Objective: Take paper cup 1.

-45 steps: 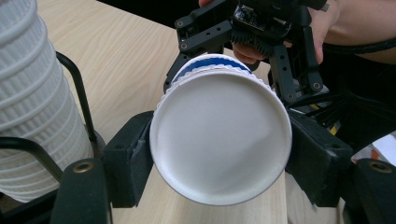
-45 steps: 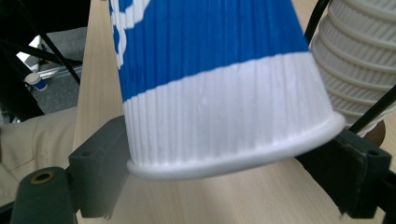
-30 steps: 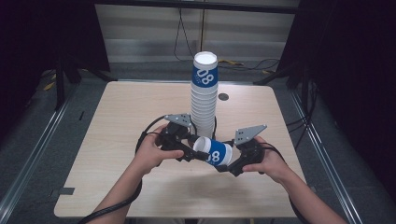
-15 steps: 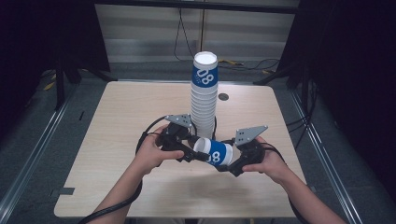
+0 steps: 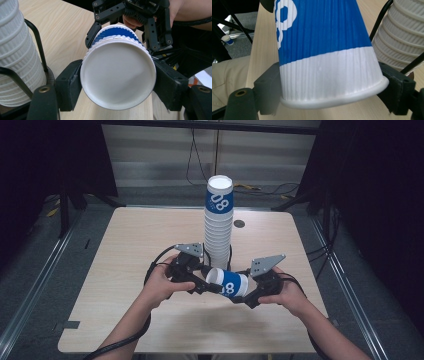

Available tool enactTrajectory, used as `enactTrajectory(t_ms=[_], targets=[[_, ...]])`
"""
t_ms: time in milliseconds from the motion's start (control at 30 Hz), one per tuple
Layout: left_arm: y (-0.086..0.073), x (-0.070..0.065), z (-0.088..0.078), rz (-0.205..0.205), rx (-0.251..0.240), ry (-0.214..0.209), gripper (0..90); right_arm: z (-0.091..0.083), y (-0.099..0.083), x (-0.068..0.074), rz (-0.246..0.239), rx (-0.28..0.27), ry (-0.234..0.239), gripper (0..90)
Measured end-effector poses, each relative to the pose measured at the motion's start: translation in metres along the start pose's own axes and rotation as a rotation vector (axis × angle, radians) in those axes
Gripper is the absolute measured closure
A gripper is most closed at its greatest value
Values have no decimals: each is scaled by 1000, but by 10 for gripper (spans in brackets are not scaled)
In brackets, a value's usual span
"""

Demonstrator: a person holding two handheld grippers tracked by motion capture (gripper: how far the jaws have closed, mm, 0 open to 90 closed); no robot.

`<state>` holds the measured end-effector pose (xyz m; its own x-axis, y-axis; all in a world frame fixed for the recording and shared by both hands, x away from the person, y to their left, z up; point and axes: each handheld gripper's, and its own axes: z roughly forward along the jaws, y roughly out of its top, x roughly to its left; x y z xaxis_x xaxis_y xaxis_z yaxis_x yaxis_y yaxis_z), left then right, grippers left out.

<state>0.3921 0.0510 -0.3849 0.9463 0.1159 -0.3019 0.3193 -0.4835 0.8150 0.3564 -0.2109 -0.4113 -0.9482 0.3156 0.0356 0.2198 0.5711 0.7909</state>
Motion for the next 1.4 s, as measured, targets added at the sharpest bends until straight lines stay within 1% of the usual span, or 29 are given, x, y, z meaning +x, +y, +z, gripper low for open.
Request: enactTrajectory(t_ms=[100, 167, 200, 333, 367, 400, 467, 533, 567, 600, 667, 733, 767, 867, 967, 1000, 1167, 1267, 1300, 1333, 1367, 1400], targets=[[0, 0, 0, 2, 1, 0, 293, 0, 0, 0, -1, 7, -3, 178], [-1, 0, 1, 16, 13, 3, 292, 0, 0, 0, 3, 11, 1, 184], [-1, 0, 2, 28, 26, 11, 290, 0, -1, 0, 6, 15, 4, 187], [-1, 0, 3, 38, 33, 17, 283, -1, -1, 0, 14, 19, 5, 191], [-2, 0, 3, 42, 40, 24, 266, -2, -2, -1, 12, 22, -1, 193], [-2, 0, 3, 42, 40, 24, 263, -2, -2, -1, 12, 22, -1, 193], [-2, 0, 3, 46, 56, 34, 254, -3, -3, -2, 19, 29, -1, 196], [-3, 0, 3, 50, 57, 32, 254, -4, -3, -2, 17, 30, -3, 198], [-3, 0, 3, 54, 61, 34, 254, -4, -4, -2, 24, 33, -1, 198], [-3, 0, 4, 59, 67, 40, 249, -5, -4, -3, 16, 43, -7, 198], [-4, 0, 4, 67, 82, 51, 244, -5, -4, -3, 16, 44, -6, 198], [-4, 0, 5, 76, 98, 59, 233, -5, -5, -4, 19, 62, -10, 198], [-4, 0, 5, 81, 105, 63, 231, -5, -5, -4, 24, 60, -8, 198], [-5, 0, 6, 81, 116, 71, 231, -5, -6, -5, 23, 76, -17, 198], [-6, 0, 6, 92, 122, 79, 228, -5, -6, -6, 28, 80, -22, 198], [-7, 0, 7, 94, 125, 84, 228, -6, -7, -6, 33, 89, -28, 197], [-10, 0, 7, 99, 134, 88, 218, -6, -8, -7, 37, 98, -36, 194], [-11, 0, 7, 98, 148, 100, 214, -6, -8, -7, 33, 112, -38, 194], [-12, 0, 7, 100, 141, 103, 214, -6, -9, -8, 28, 113, -30, 194], [-14, 1, 6, 98, 150, 110, 210, -6, -9, -7, 25, 126, -34, 194], [-14, 1, 6, 98, 150, 110, 209, -6, -9, -7, 25, 126, -34, 194], [-15, 1, 6, 104, 166, 127, 207, -6, -10, -6, 21, 142, -34, 193]])
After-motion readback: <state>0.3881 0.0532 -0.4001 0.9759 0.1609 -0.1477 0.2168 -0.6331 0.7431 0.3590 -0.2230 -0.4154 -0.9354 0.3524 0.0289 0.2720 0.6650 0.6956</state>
